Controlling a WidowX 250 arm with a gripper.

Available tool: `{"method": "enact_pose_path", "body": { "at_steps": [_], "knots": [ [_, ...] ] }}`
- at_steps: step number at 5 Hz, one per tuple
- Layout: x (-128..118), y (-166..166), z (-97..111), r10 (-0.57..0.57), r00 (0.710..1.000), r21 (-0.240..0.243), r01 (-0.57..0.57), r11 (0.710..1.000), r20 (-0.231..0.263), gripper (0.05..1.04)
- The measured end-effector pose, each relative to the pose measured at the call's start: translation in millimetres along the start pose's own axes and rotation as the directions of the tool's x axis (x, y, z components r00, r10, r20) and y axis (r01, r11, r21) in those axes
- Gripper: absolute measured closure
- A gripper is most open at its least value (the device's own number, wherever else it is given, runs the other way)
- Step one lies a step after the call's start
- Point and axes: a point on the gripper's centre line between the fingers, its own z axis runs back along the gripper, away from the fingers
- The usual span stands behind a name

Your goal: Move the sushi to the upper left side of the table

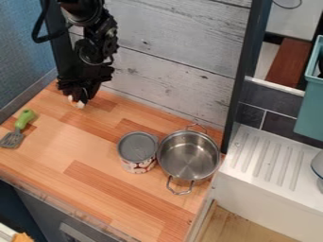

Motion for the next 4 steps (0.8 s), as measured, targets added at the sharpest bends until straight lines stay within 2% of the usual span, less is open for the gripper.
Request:
{"method": "enact_pose_path", "body": {
  "at_steps": [1,2,3,4],
  "knots": [
    [7.1,1.4,-2.2,0.012,1.0,-0.03,-0.013,0.999,-0.024,0.318],
    [2.3,-0.6,-10.4,-0.006,0.998,-0.014,0.005,1.0,-0.067,0.085],
    [4.0,-0.9,-7.0,-0.012,0.998,0.016,0.013,1.0,-0.064,0.077],
    [1.5,-2.0,-5.5,-0.021,0.997,0.024,0.022,0.999,-0.069,0.083]
  ]
}}
